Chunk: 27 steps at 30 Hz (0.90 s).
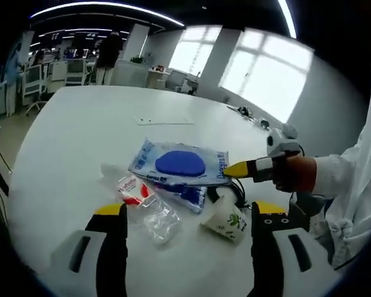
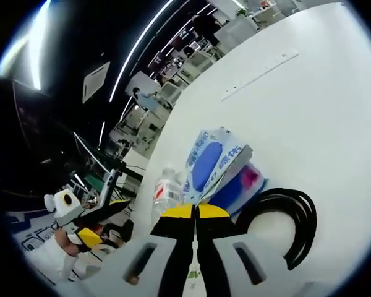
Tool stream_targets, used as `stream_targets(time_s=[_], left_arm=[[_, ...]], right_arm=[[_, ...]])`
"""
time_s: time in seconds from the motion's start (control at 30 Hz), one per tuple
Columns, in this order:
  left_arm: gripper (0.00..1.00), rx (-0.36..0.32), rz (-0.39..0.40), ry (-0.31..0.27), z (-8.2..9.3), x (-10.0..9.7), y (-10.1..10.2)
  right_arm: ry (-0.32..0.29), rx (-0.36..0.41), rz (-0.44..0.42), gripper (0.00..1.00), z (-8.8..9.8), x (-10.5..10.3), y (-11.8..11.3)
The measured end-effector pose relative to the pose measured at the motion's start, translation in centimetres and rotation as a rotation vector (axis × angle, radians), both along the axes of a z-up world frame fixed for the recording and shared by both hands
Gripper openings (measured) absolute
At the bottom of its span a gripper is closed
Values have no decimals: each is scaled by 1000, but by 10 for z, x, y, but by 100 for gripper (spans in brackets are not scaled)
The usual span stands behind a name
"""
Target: Arrange the tabletop items into an orderly group along one side of the table until the central work area is clear of visible clutter.
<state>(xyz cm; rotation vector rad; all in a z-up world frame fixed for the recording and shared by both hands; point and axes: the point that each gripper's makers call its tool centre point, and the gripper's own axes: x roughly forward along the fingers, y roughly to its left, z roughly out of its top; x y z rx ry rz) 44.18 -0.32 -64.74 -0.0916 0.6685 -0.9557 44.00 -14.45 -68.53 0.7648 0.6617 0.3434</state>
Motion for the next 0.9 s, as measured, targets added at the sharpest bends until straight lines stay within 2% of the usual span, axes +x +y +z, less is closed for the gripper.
stream_targets(time_s=[0.23, 0.43, 0.53, 0.67, 0.9], left_arm=[[82, -2, 6, -13, 4, 19, -3], [81, 7, 8, -49, 13, 53, -9], [81, 7, -6, -75, 20, 71, -17], [81, 22, -33, -93, 19, 94, -29], [80, 51, -83, -106, 17, 117, -44]], right_arm=[[-34, 21, 8, 0, 9, 4, -1], [-39, 19, 17, 0, 9, 4, -1], [-42, 22, 23, 0, 10, 4, 0], [-41, 22, 25, 0, 9, 4, -1], [-39, 37, 22, 0, 9, 6, -2]])
